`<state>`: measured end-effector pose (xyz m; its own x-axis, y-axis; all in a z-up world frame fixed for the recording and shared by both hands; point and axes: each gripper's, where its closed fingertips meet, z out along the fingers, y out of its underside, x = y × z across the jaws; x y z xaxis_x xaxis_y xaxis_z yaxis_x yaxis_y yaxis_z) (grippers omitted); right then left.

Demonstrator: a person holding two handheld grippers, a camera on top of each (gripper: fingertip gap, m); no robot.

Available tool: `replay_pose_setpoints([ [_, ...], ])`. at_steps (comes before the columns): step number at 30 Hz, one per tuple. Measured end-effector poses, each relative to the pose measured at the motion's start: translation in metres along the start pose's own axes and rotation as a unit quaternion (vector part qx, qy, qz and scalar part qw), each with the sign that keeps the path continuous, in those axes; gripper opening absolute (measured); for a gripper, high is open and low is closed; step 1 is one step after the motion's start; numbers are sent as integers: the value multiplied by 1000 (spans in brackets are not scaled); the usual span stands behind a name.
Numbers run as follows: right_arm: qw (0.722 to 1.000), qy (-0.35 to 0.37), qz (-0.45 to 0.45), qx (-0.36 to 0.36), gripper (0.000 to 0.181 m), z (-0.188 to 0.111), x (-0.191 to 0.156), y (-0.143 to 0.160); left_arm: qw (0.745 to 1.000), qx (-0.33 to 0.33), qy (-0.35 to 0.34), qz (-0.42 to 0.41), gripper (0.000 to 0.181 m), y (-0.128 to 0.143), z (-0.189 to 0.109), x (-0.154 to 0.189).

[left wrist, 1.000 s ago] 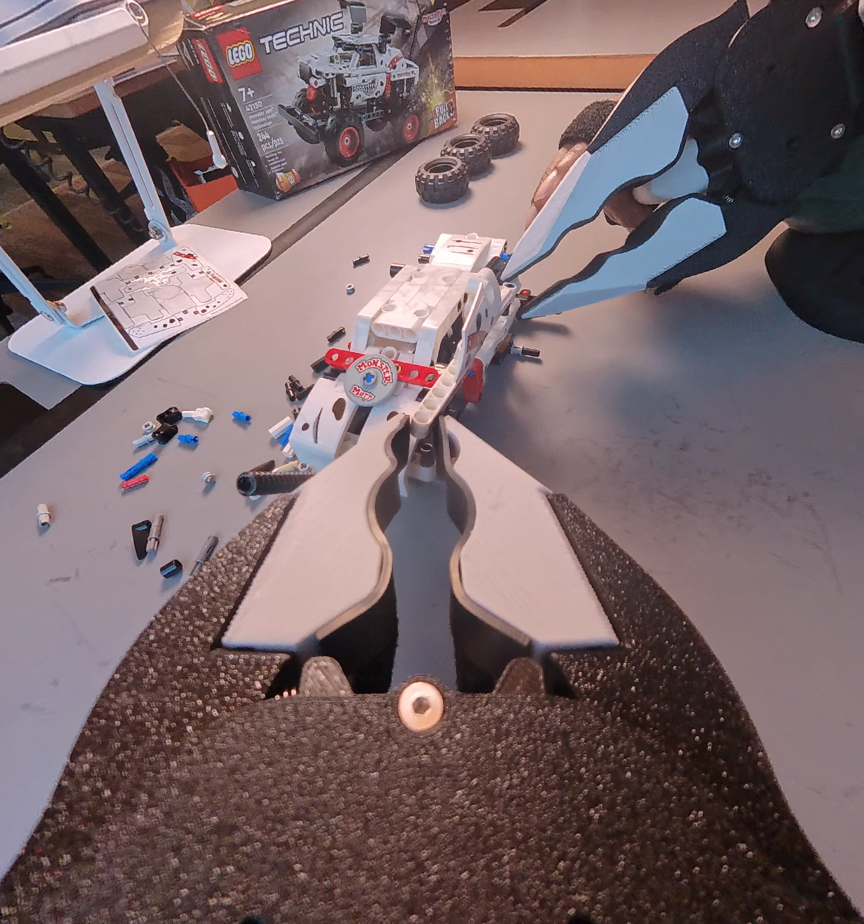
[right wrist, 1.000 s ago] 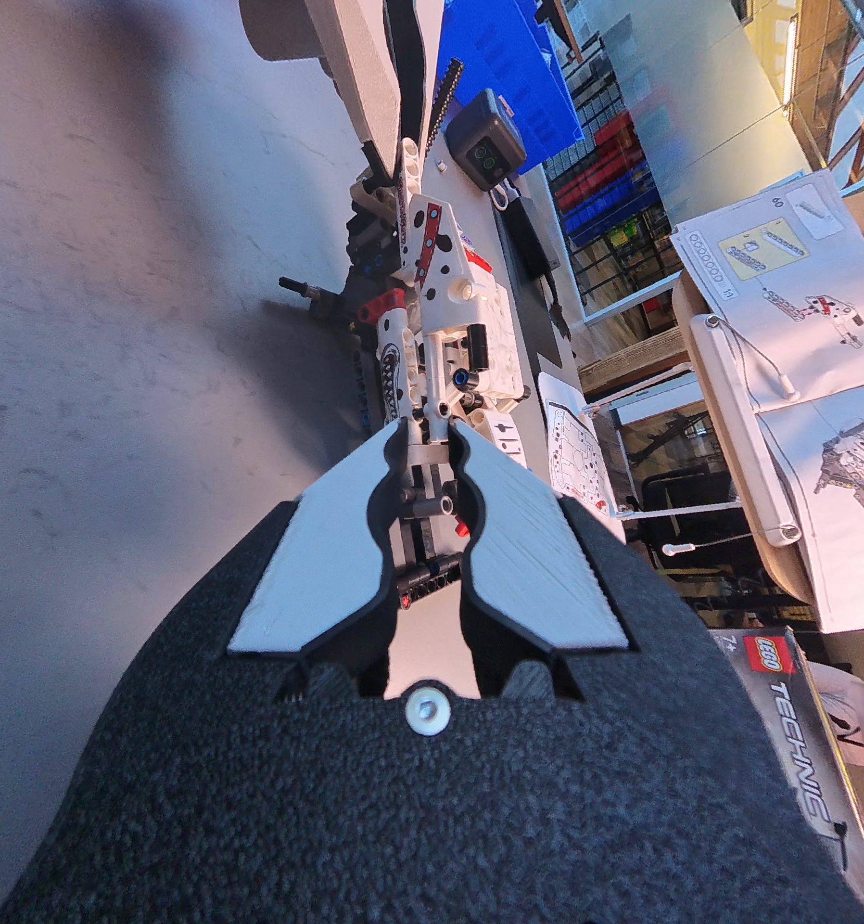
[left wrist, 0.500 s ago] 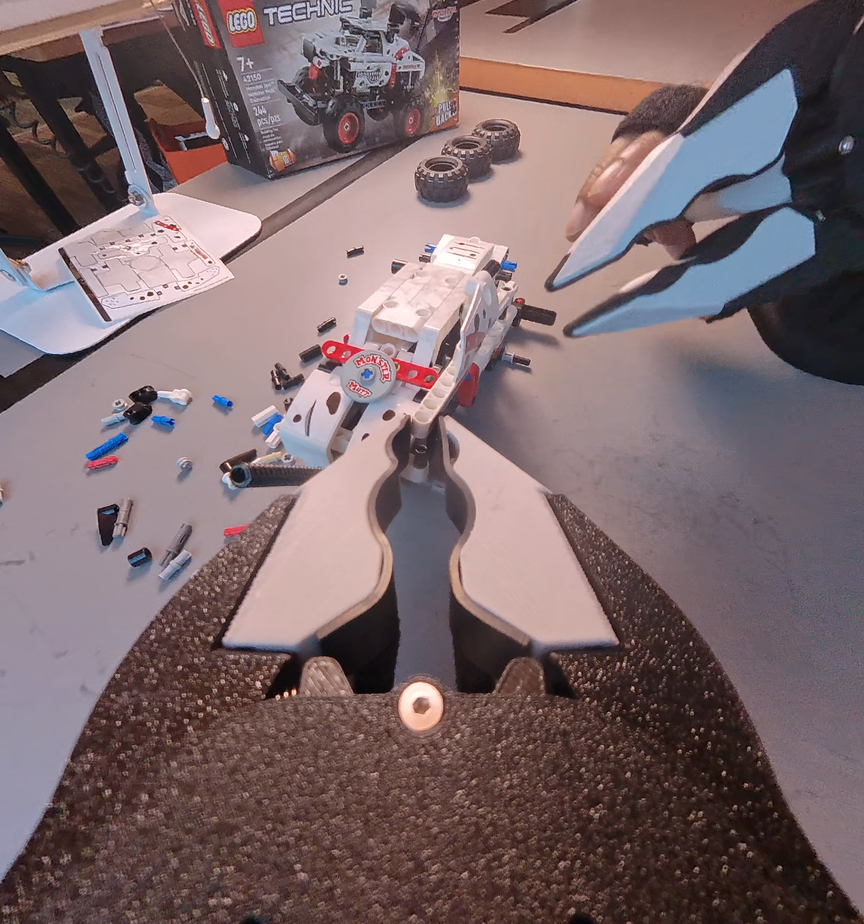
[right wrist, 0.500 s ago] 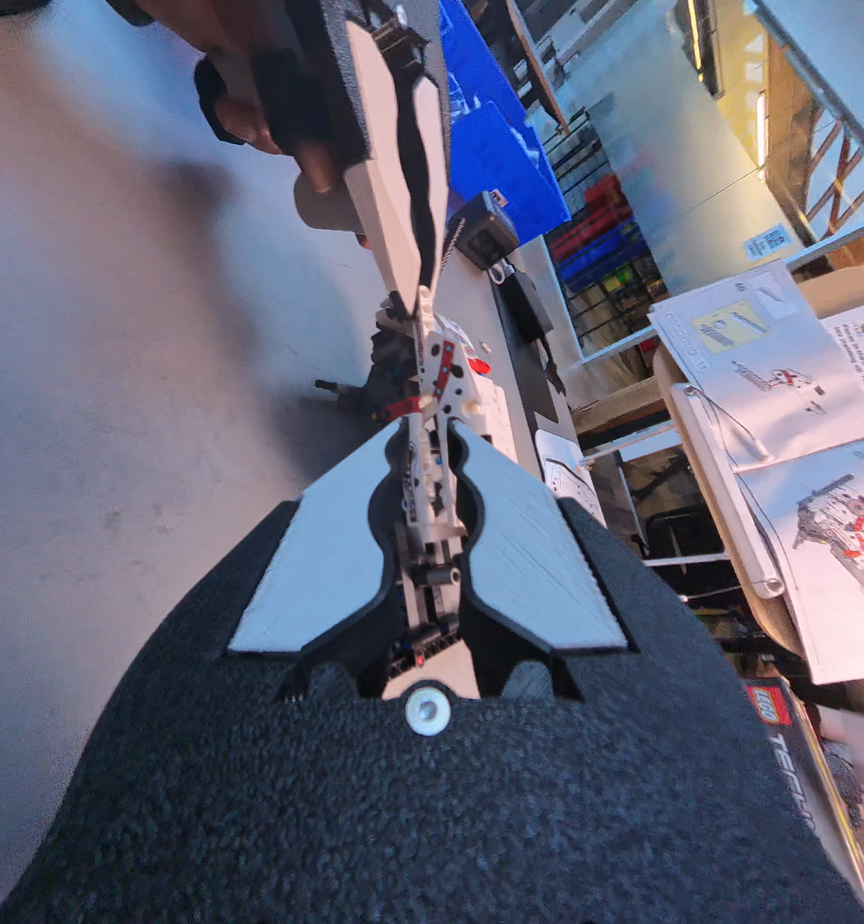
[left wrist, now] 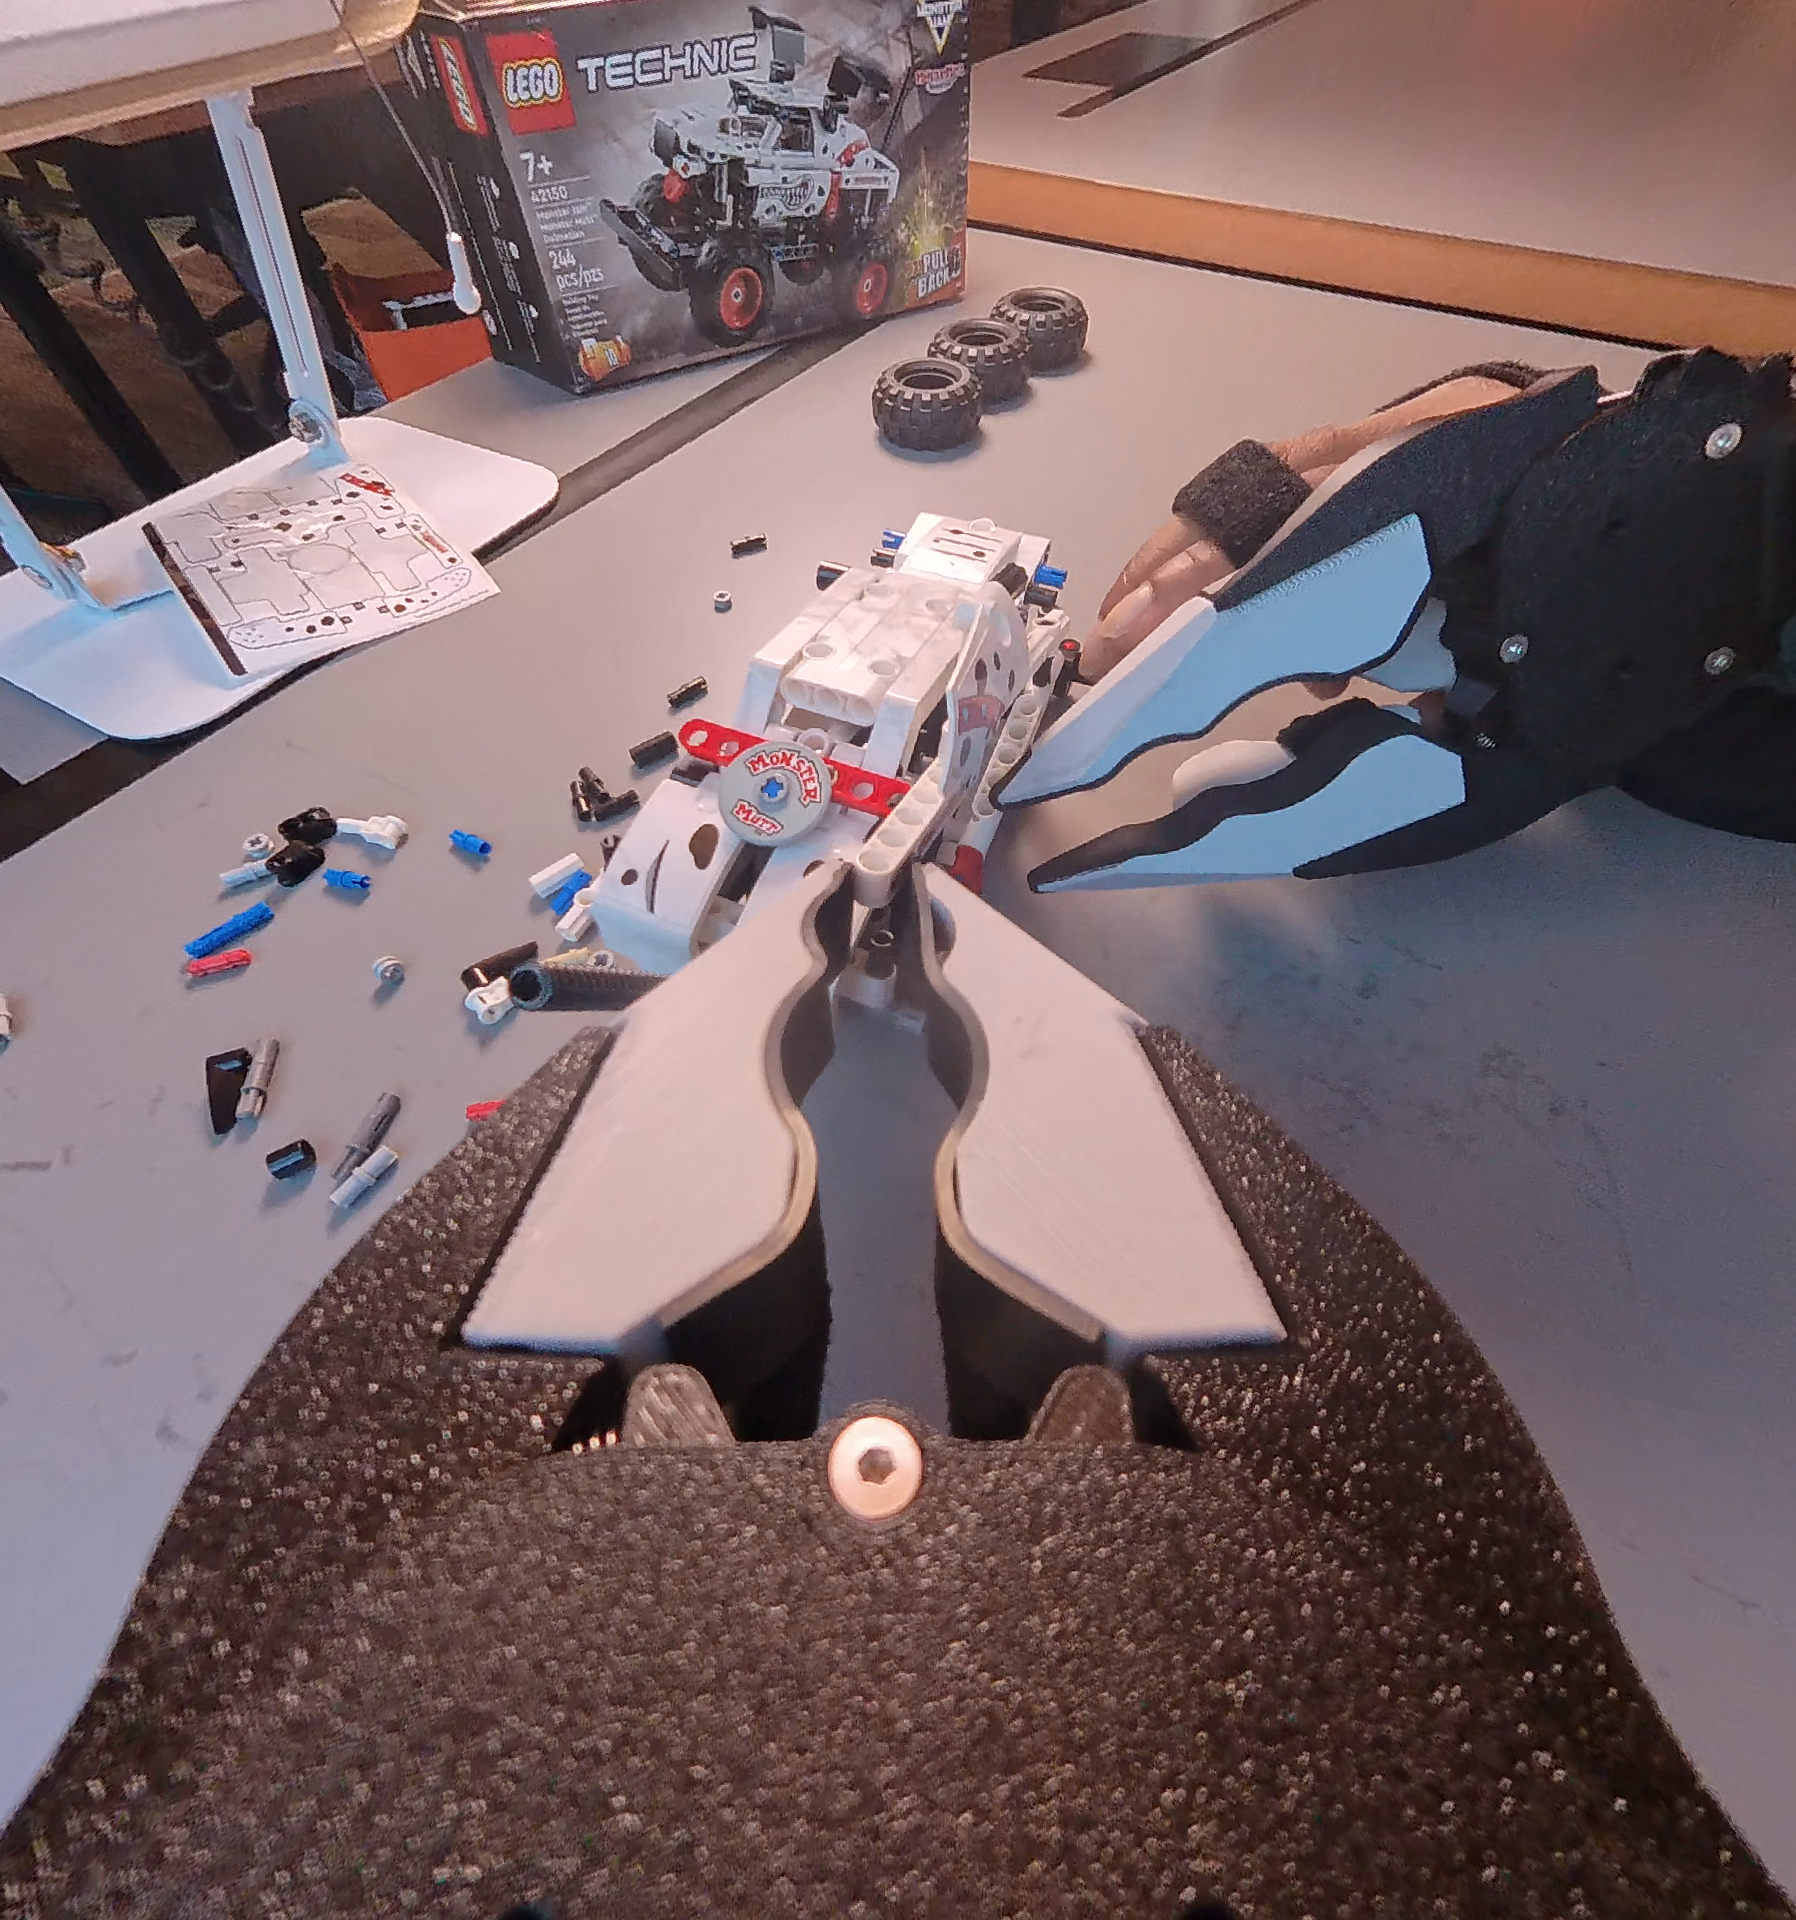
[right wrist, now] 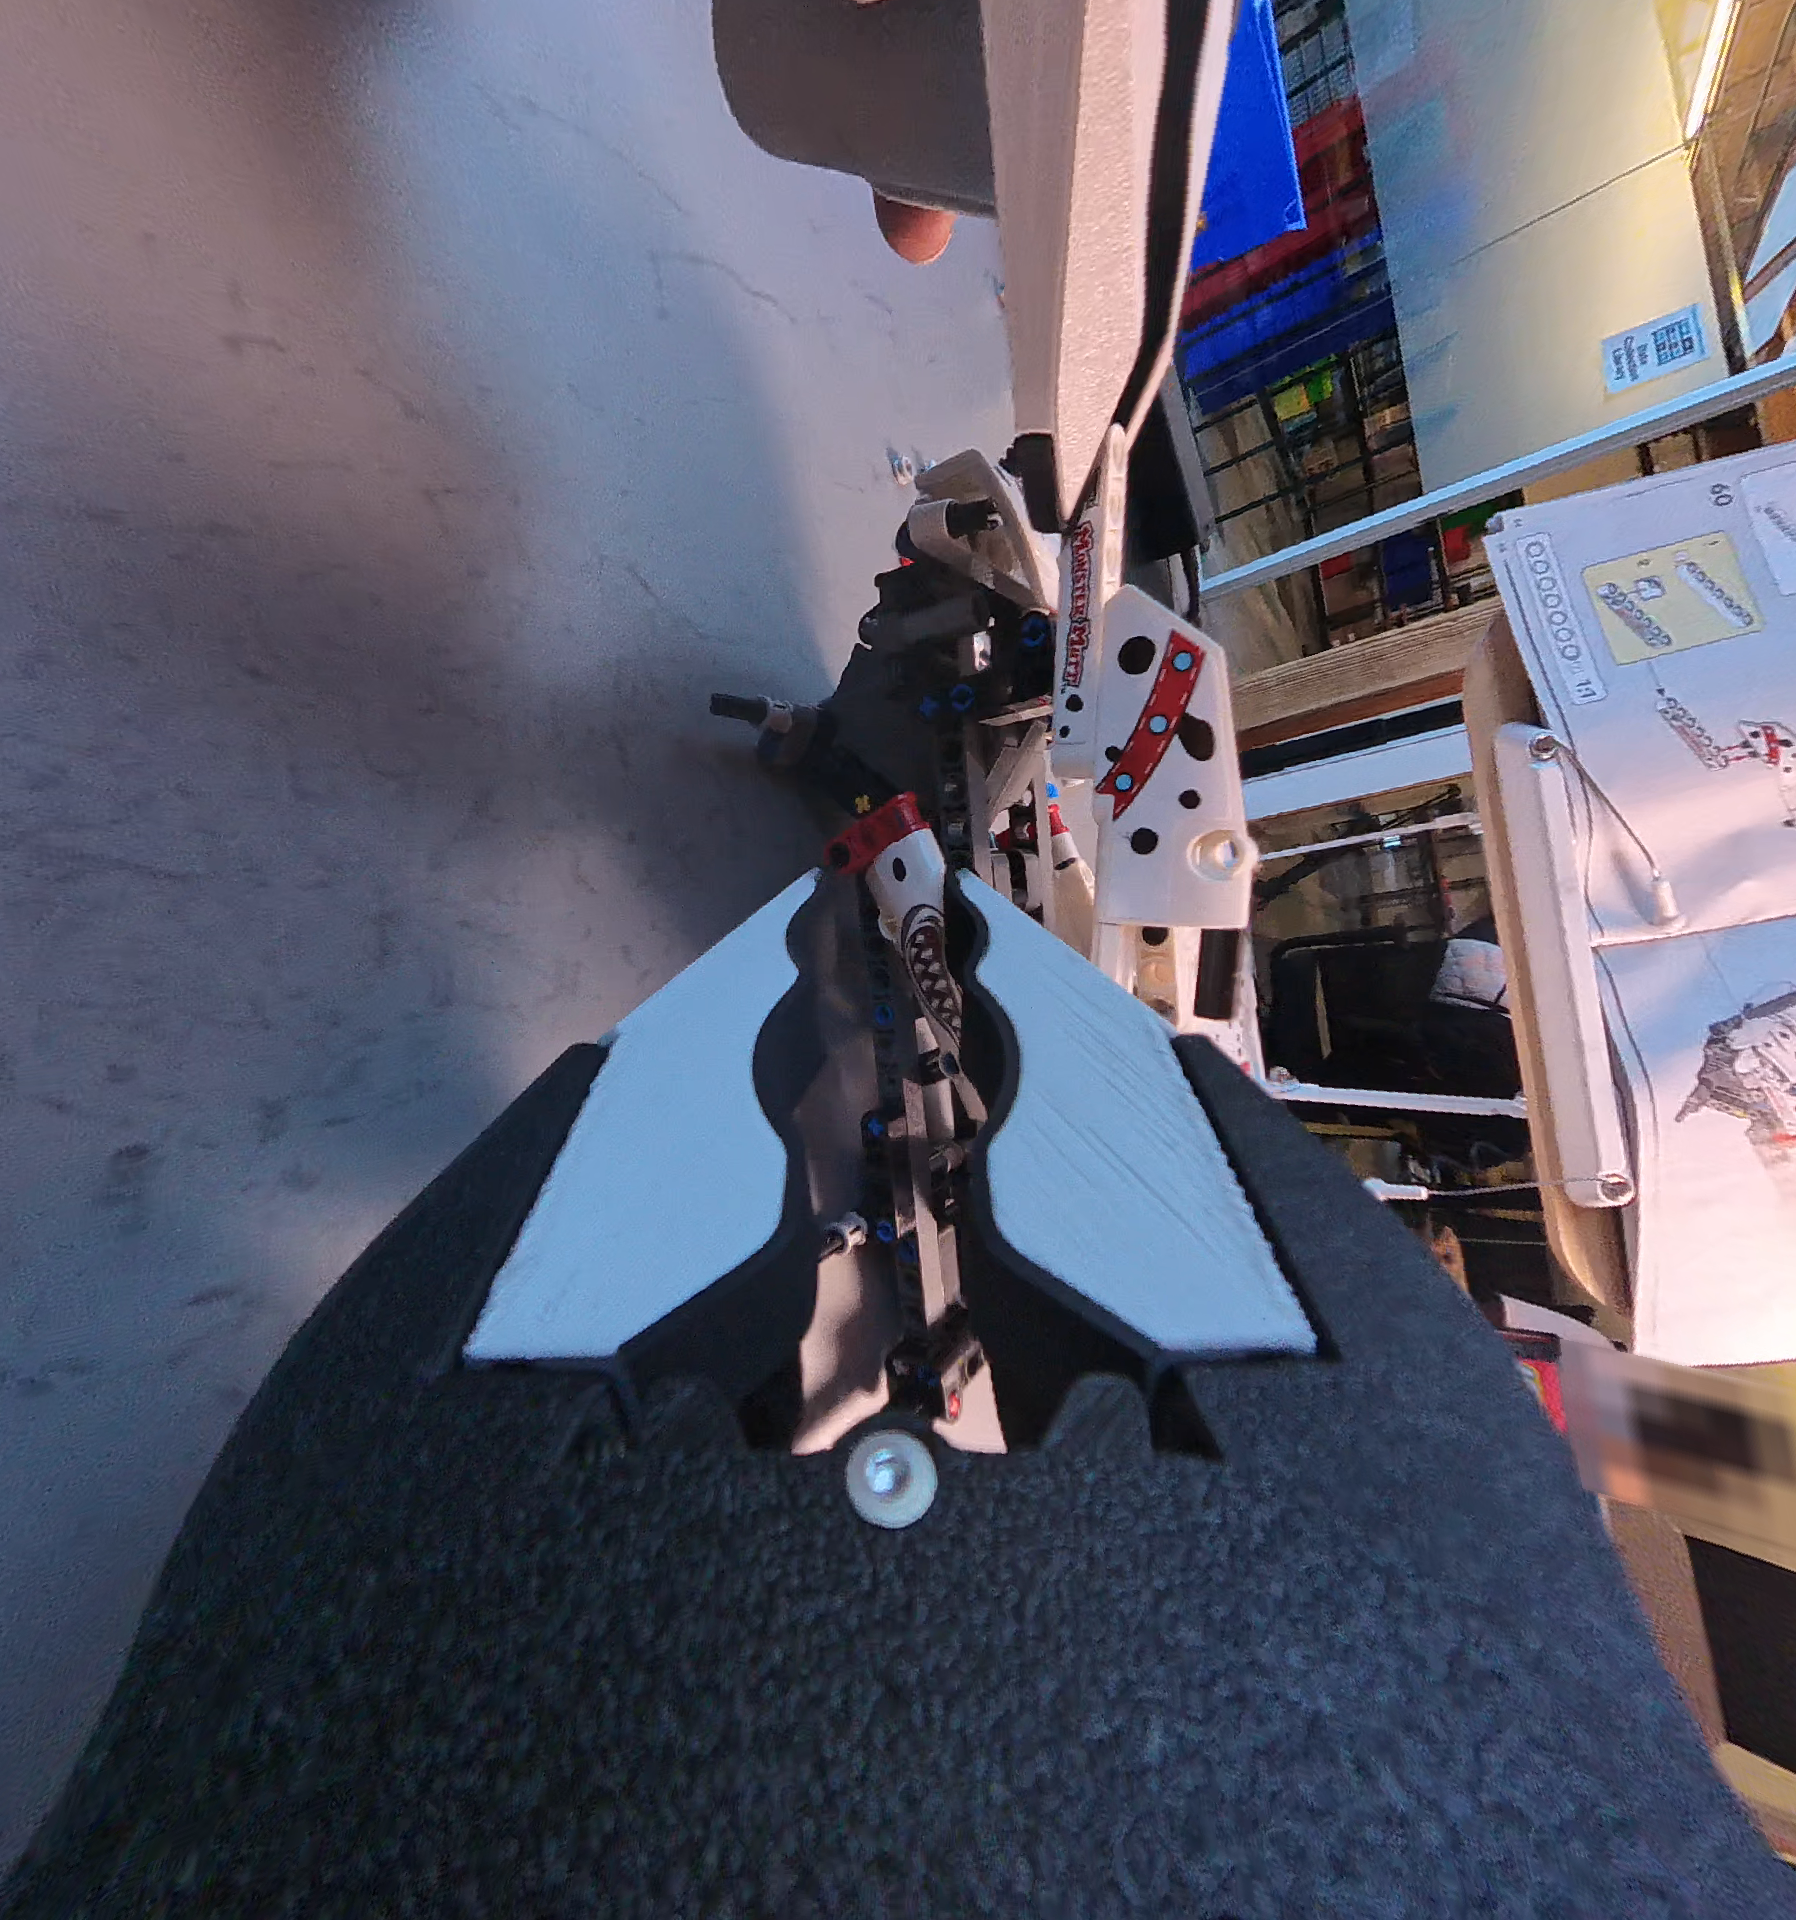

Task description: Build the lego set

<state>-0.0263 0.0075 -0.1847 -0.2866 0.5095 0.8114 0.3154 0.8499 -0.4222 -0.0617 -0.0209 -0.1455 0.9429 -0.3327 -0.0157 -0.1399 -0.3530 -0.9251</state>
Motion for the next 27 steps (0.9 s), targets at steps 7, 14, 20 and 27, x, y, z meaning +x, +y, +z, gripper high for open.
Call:
replay_pose_setpoints([
  [7, 999, -2, 0, 40, 19, -10, 0, -11, 1000, 2, -3, 4, 10, 1, 0, 0],
  [14, 994, 33, 66, 75, 21, -31, 53, -19, 1000, 2, 1, 6, 10, 5, 0, -1],
  [20, 995, -43, 62, 59, 18, -15, 63, -21, 1000, 5, -3, 16, 10, 7, 1, -3],
  [27, 986, -160, 11, 35, 16, -14, 68, -44, 1000, 11, -8, -4, 11, 7, -5, -13],
])
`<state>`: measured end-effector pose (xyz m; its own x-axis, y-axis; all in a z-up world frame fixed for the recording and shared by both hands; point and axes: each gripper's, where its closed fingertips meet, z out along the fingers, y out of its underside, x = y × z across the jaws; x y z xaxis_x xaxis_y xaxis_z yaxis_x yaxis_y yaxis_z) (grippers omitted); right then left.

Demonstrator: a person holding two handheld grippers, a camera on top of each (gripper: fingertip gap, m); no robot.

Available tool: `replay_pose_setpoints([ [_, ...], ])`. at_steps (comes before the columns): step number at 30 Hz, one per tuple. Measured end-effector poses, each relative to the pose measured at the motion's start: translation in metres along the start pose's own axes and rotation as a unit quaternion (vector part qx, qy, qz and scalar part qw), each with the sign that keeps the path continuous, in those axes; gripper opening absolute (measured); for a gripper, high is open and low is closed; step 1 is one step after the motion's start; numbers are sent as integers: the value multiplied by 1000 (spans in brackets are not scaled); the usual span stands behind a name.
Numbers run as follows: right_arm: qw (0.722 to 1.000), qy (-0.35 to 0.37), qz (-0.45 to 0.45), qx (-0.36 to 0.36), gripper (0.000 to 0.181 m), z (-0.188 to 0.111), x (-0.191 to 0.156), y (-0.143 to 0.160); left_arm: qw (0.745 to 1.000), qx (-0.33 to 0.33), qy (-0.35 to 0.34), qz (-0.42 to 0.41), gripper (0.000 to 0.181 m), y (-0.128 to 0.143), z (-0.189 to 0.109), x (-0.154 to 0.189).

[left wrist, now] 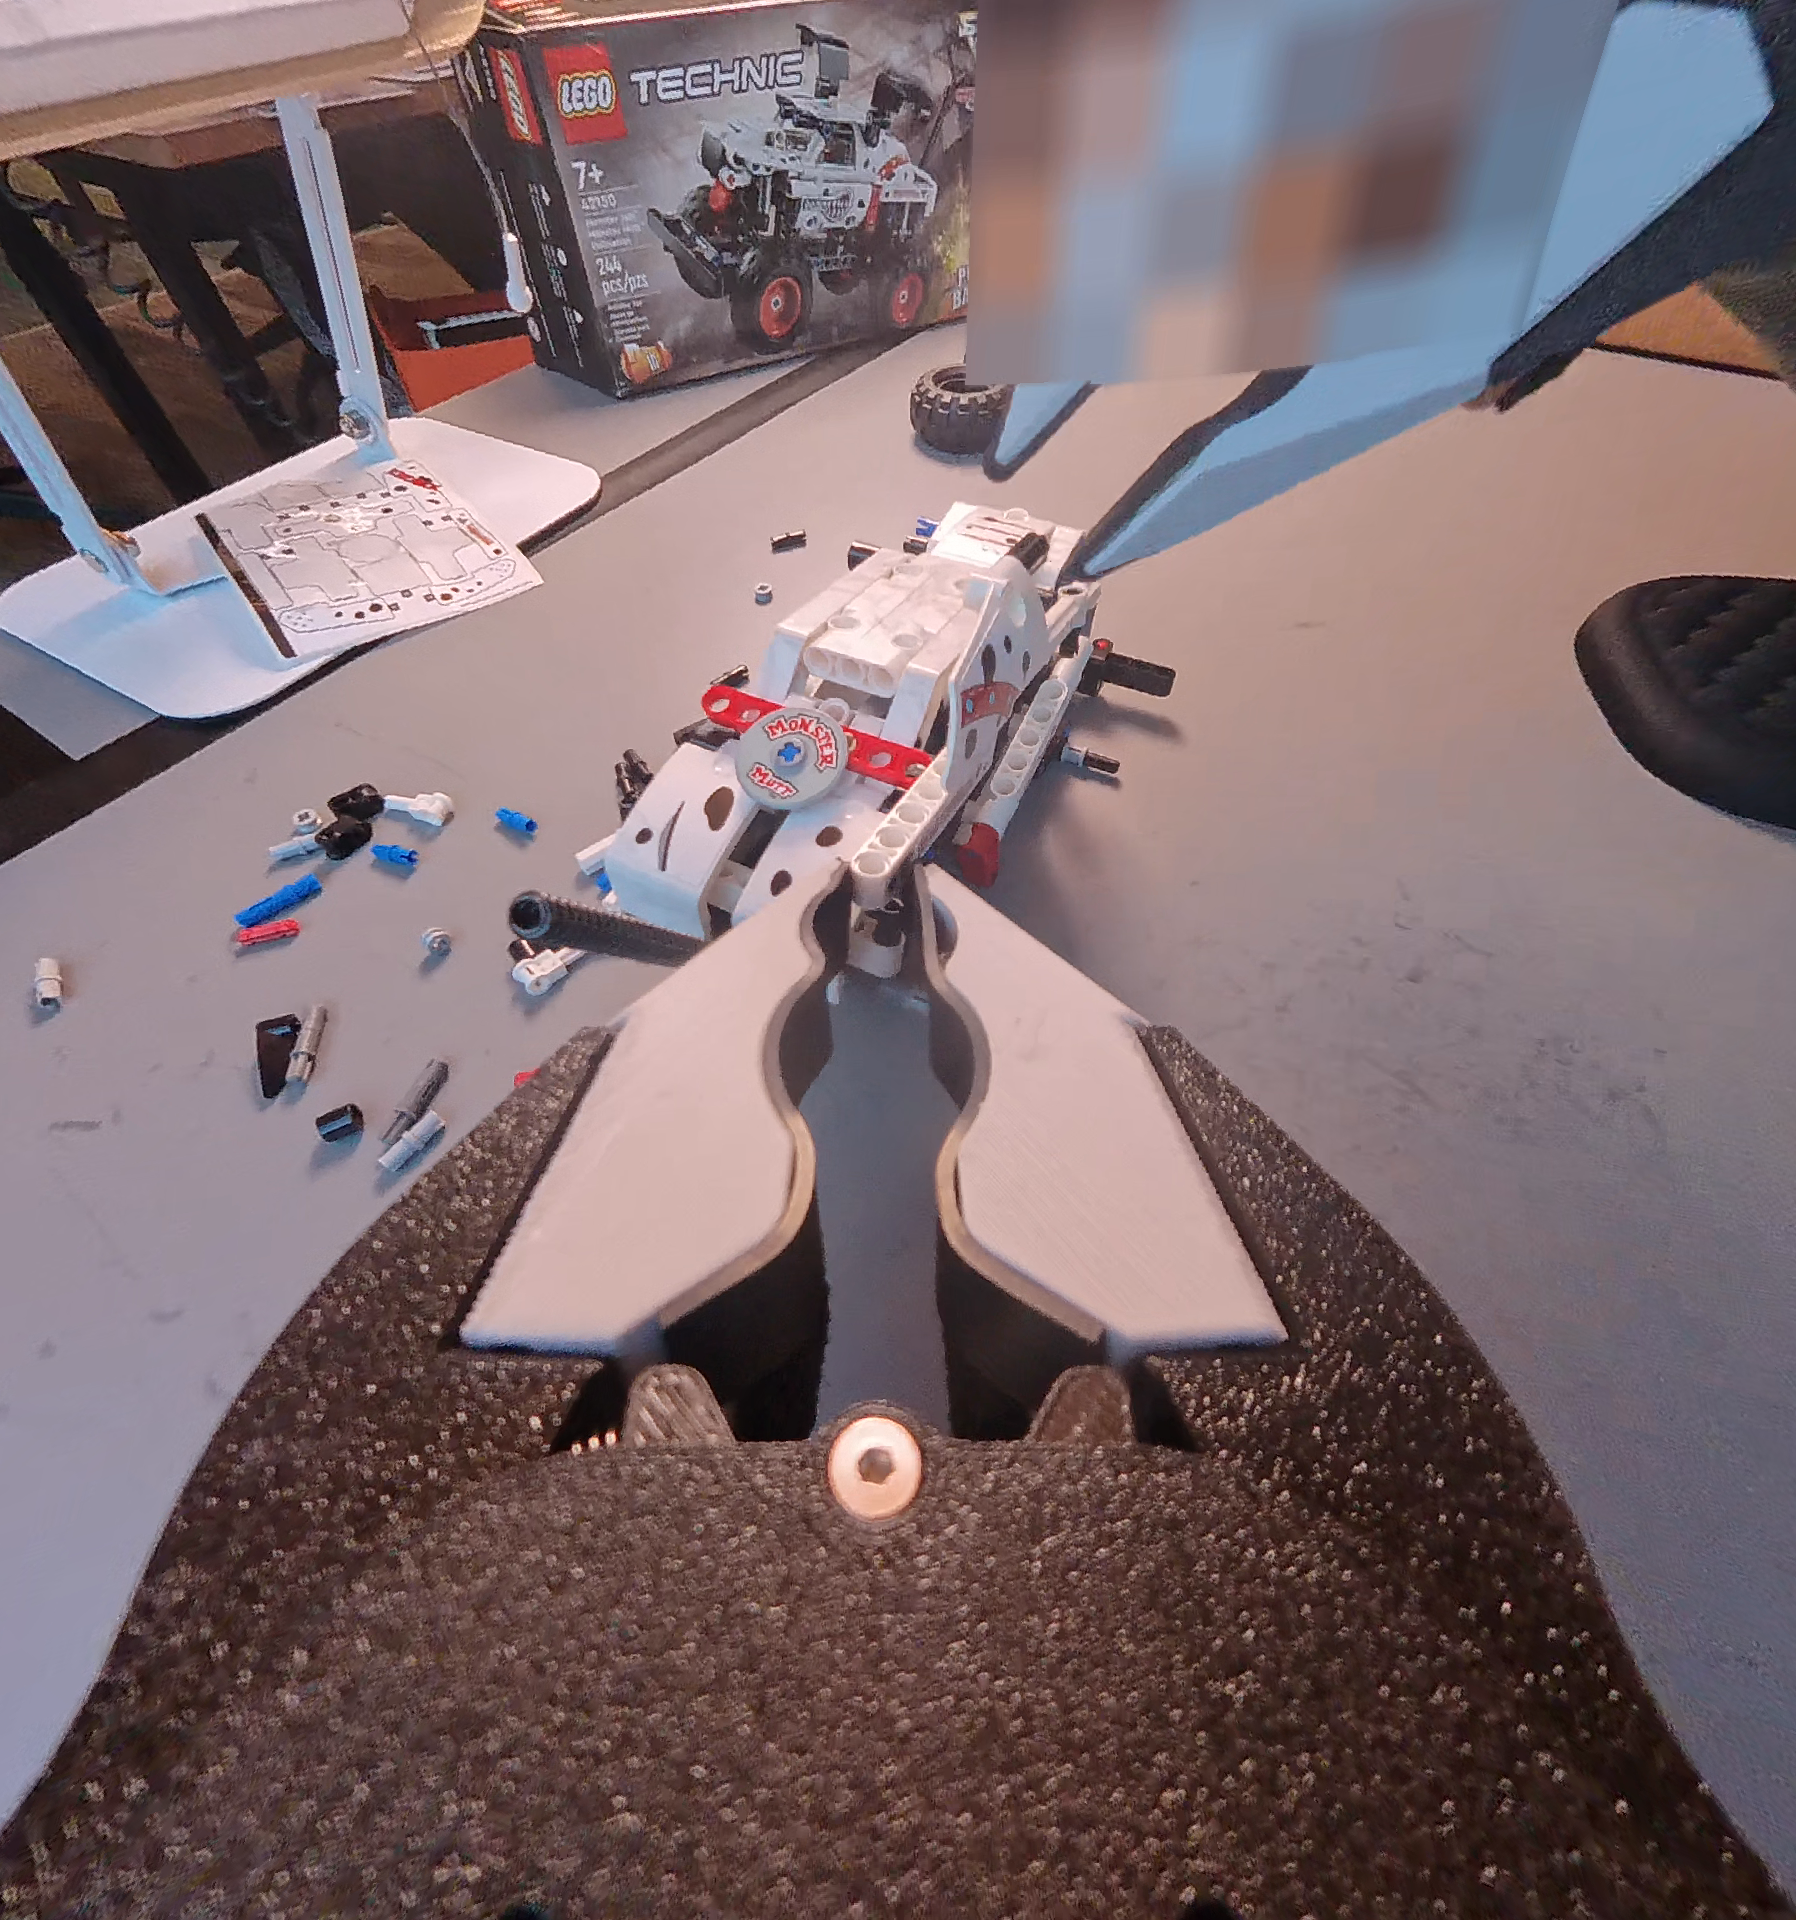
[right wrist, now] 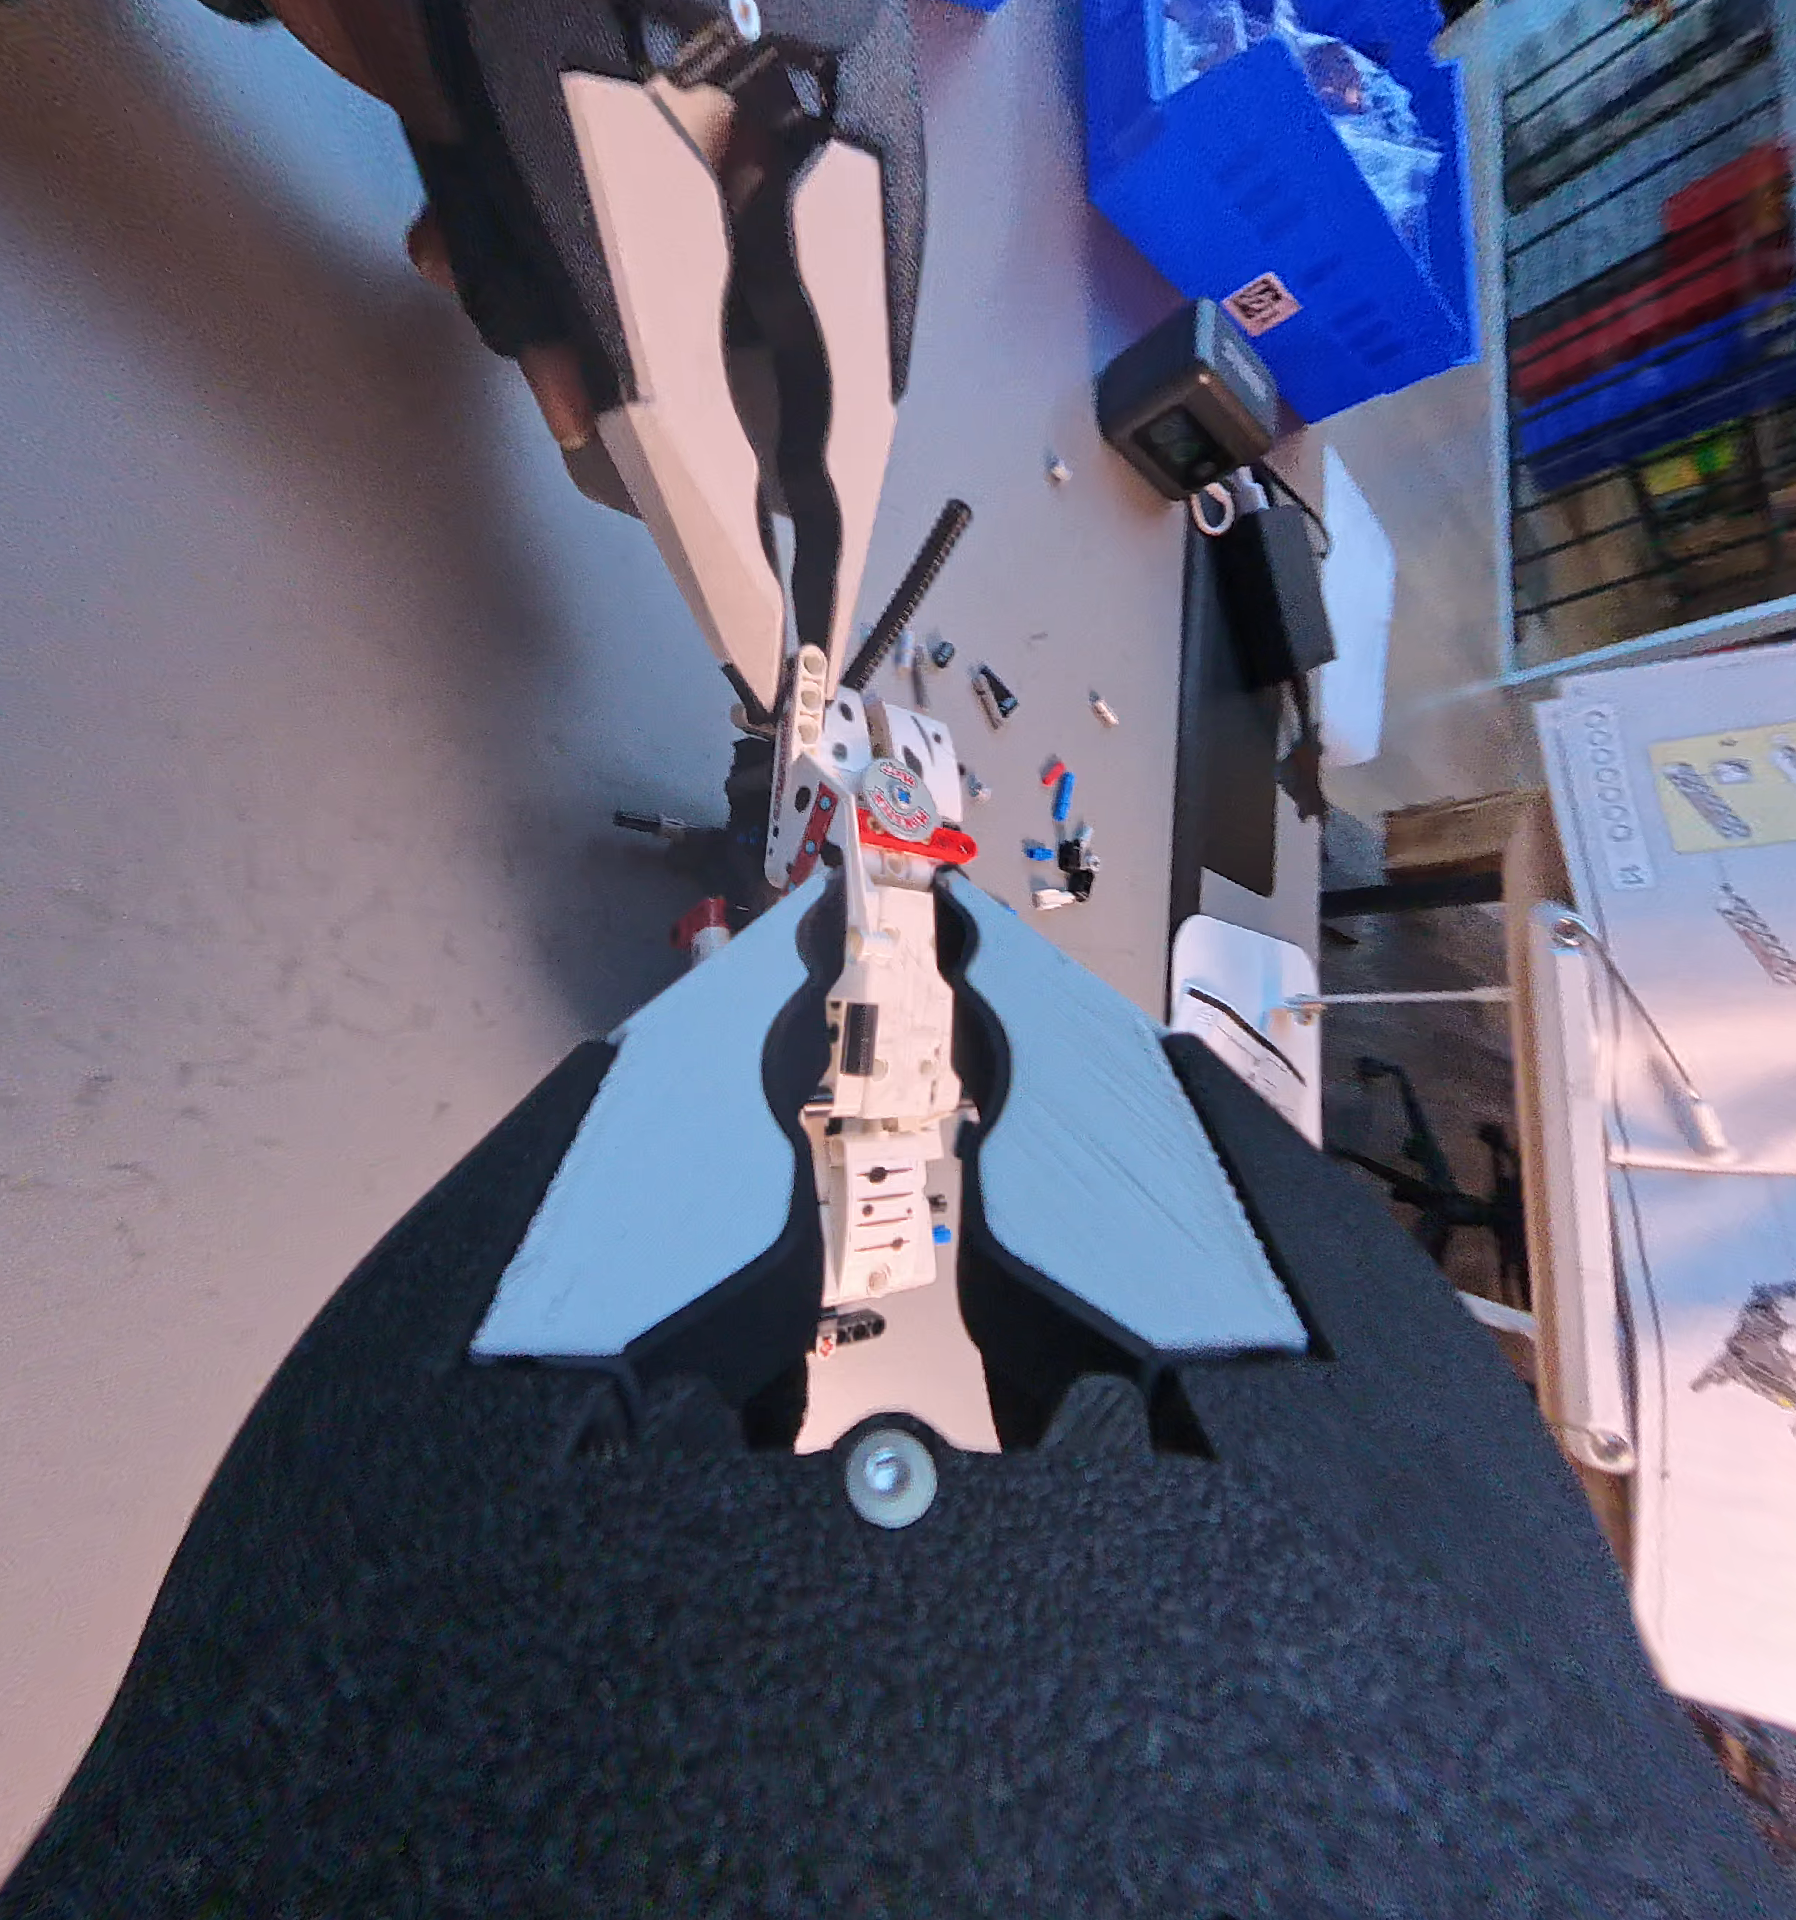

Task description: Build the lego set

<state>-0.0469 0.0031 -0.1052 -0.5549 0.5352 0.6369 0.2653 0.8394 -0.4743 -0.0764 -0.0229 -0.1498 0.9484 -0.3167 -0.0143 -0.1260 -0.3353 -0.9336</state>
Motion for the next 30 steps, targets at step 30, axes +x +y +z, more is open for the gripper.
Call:
replay_pose_setpoints([
  [30, 984, -130, 58, -108, 10, 65, -17, -1, 979, -69, 36, -191, 17, 31, 12, -17],
])
